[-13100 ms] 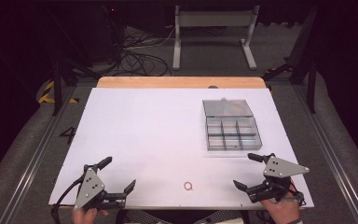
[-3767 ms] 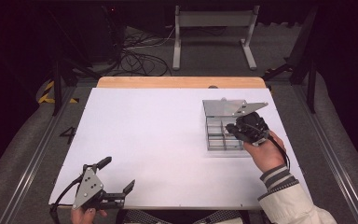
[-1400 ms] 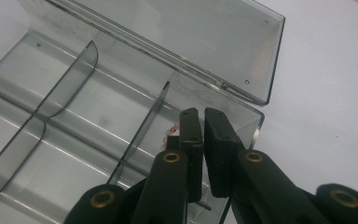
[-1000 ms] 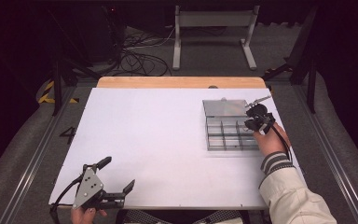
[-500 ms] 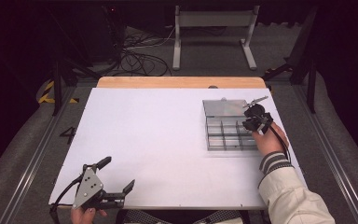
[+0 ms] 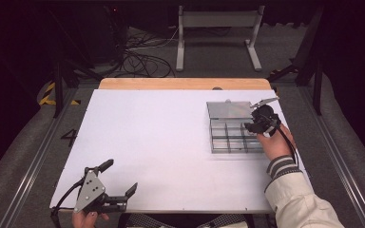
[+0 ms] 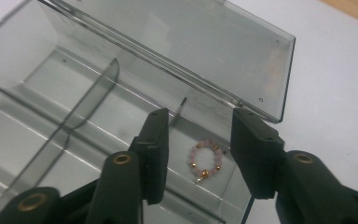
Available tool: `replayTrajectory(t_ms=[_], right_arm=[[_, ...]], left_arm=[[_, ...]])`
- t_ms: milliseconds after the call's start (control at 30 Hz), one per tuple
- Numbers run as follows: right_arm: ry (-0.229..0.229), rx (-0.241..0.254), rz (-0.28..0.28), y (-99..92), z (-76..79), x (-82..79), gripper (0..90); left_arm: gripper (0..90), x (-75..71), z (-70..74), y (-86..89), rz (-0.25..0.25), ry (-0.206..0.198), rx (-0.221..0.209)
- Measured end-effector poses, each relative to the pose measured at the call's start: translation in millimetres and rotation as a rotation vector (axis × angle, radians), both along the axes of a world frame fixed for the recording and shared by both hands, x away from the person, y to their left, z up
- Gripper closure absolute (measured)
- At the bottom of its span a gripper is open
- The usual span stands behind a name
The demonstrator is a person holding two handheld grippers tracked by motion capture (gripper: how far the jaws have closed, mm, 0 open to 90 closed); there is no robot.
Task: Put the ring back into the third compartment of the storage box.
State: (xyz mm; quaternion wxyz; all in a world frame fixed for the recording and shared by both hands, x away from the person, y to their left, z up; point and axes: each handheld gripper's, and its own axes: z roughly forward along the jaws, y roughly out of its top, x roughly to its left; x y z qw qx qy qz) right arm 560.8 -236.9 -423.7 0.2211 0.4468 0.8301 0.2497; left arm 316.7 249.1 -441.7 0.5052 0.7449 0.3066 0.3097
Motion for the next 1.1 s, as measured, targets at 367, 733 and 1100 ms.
replayTrajectory(t_ms=[367,733,1100], right_arm=[[-0.035,0.086,0.048,2.8,17.7,-18.4,38.4],[-0.069,0.124,0.092,6.7,31.8,-36.7,31.5],[-0.087,0.143,0.118,7.6,40.6,-50.1,29.0]], left_arm=[[1.3,0.1,0.1,-0.4,0.000,-0.002,-0.001],[1.3,0.3,0.1,-0.3,0.002,-0.002,-0.001],[1.3,0.1,0.1,-0.4,0.001,-0.001,-0.002]])
